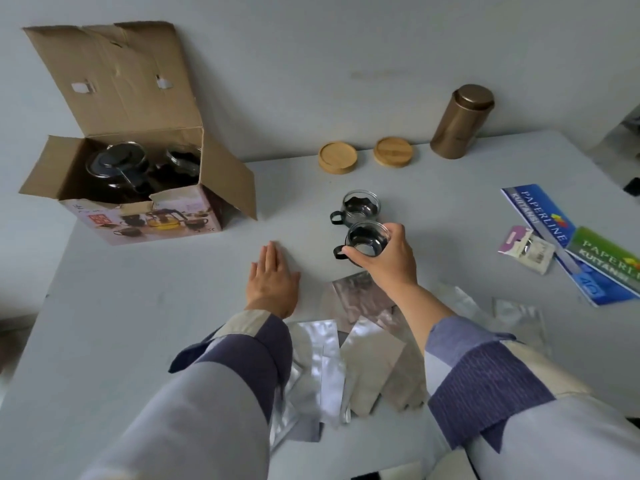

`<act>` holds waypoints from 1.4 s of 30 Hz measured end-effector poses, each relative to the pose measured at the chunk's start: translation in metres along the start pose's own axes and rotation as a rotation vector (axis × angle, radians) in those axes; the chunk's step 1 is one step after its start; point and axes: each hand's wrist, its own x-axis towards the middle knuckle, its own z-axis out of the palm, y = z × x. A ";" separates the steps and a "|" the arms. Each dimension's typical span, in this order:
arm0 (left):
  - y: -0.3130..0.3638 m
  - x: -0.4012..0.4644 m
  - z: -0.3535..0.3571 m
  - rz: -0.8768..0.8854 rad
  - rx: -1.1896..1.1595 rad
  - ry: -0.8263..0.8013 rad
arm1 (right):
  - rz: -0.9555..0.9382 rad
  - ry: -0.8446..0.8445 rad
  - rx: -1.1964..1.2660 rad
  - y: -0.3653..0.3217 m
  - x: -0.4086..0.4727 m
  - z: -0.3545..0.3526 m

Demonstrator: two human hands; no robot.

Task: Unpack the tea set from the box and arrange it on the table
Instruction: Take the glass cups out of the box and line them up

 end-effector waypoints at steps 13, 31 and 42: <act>-0.001 0.002 -0.002 -0.035 0.112 -0.046 | -0.059 0.046 -0.091 0.019 -0.007 0.005; -0.004 -0.008 -0.006 -0.027 0.136 -0.075 | 0.025 0.052 -0.036 0.008 -0.010 0.014; -0.006 -0.007 -0.054 0.063 0.097 0.095 | -0.092 0.072 -0.304 -0.048 0.006 -0.008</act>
